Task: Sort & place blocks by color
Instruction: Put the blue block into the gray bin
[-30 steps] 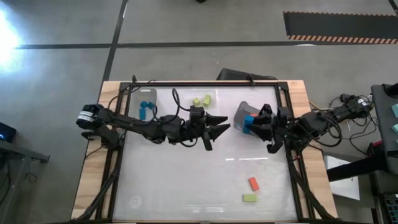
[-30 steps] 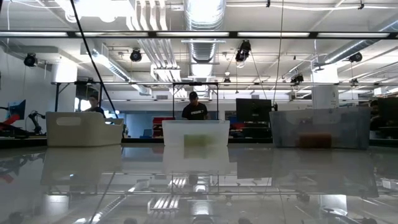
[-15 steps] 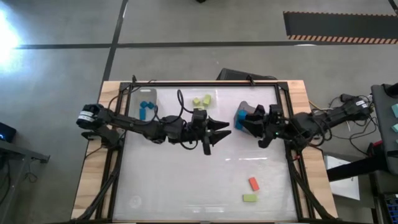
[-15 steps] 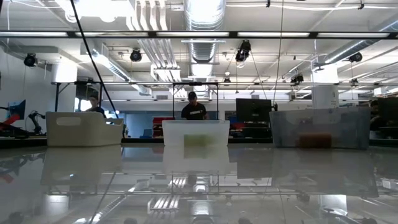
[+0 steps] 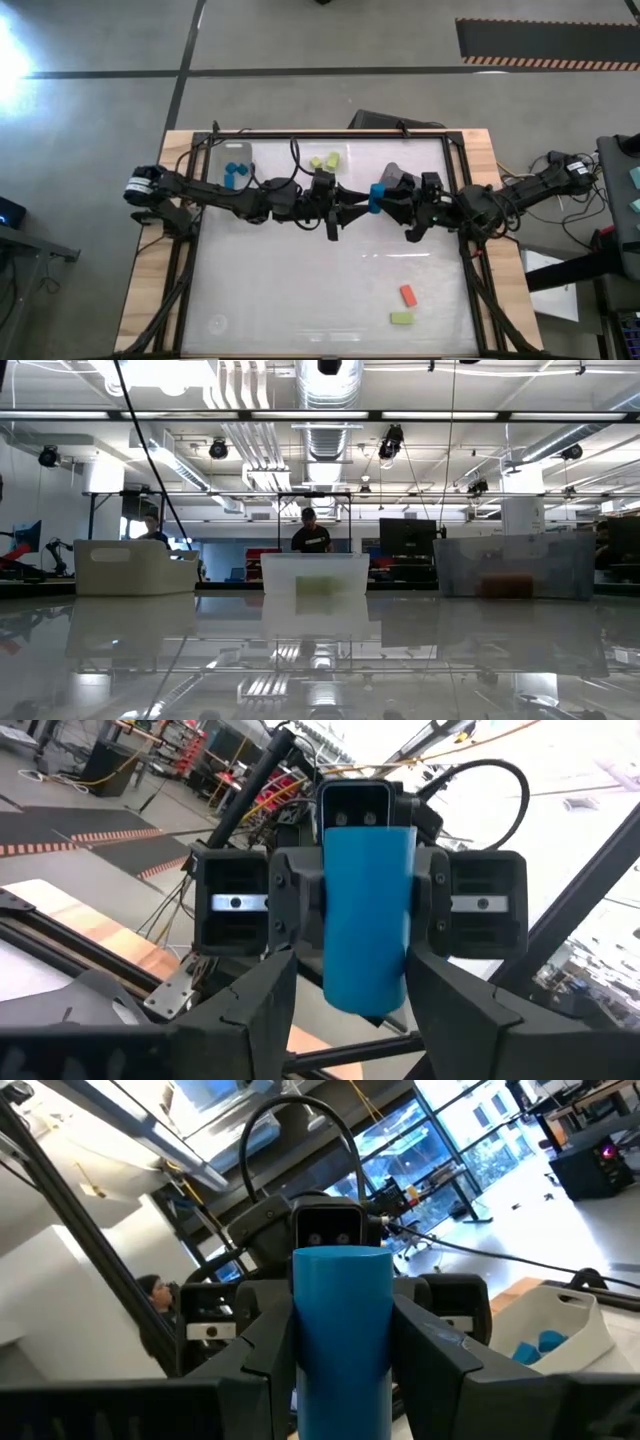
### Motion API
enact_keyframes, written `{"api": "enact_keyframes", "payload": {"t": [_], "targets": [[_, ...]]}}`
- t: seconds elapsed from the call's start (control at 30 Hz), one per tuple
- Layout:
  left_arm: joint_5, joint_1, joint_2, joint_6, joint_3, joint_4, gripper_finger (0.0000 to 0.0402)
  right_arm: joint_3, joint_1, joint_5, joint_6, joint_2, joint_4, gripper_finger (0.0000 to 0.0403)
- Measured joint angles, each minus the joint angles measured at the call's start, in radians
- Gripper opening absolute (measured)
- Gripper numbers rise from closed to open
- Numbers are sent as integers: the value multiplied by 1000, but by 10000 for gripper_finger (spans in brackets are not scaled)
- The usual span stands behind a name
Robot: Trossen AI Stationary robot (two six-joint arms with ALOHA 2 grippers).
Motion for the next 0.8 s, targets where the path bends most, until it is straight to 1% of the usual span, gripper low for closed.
{"api": "enact_keyframes", "payload": {"t": [0.23,0.37,0.43,0.7,0.8], "targets": [[23,0,0,-6,-24,0,171,0,-18,-1,0,34,11,119],[69,0,0,-68,-38,0,171,0,-21,-1,0,51,31,119],[76,1,0,-79,-42,0,173,0,-21,-1,-1,51,30,119],[48,13,0,-69,-41,4,221,0,-21,-1,-19,51,28,119],[46,20,0,-18,-40,1,230,0,-21,1,-22,56,28,119]]}}
